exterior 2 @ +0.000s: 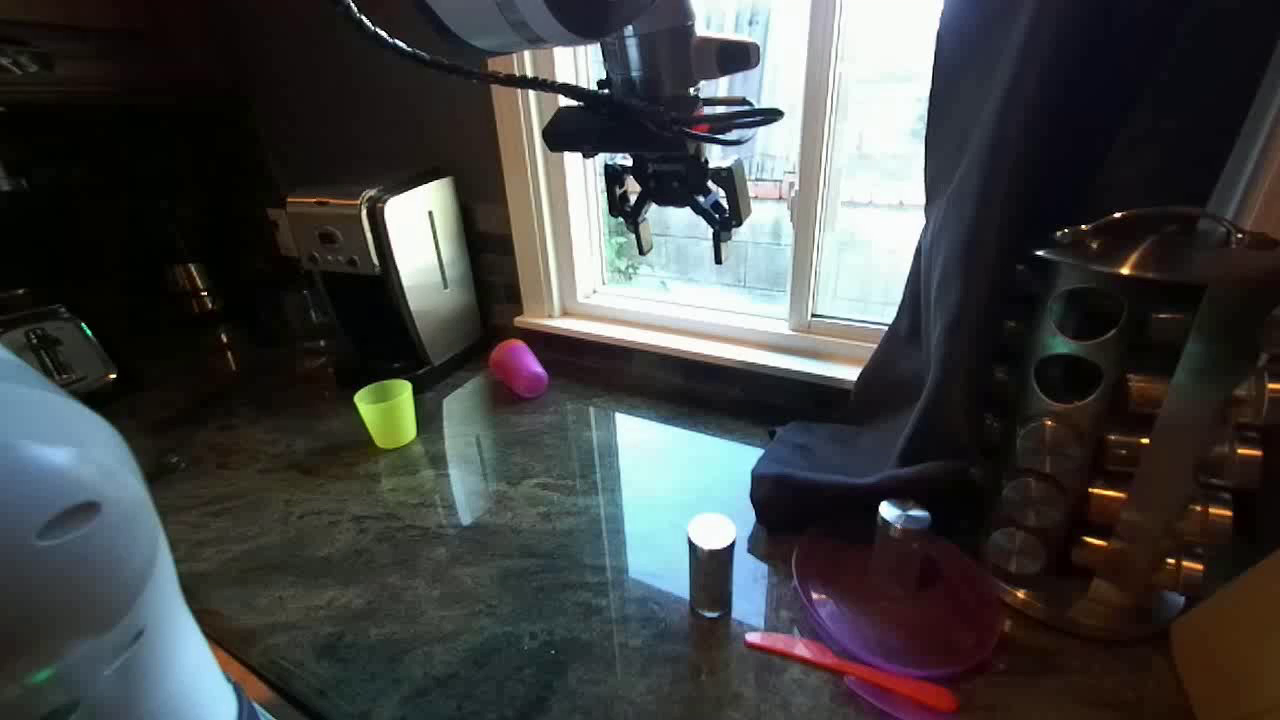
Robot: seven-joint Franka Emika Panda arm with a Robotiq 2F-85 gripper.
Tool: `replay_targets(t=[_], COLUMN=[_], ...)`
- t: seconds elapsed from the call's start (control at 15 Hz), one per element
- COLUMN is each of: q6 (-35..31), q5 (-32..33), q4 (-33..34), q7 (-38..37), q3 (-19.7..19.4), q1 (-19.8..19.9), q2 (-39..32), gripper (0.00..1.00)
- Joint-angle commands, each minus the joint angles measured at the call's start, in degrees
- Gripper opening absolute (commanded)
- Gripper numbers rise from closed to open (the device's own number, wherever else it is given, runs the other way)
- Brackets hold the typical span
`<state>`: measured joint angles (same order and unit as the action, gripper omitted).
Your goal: Move the curtain to the right
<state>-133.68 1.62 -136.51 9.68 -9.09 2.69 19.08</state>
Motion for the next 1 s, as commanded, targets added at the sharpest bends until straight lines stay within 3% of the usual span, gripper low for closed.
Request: replay_targets(t=[0.0,0.47,0.93], q6=[0.2,0.2,-1.1], q5=[-0.3,-0.3,2.2], q4=[0.1,0.1,3.1], q7=[0.2,0.2,16.4], q3=[0.7,0.7,-5.3], q1=[0.7,0.7,3.3], q2=[0.0,0.0,-3.8], gripper=[1.00,1.00,1.00])
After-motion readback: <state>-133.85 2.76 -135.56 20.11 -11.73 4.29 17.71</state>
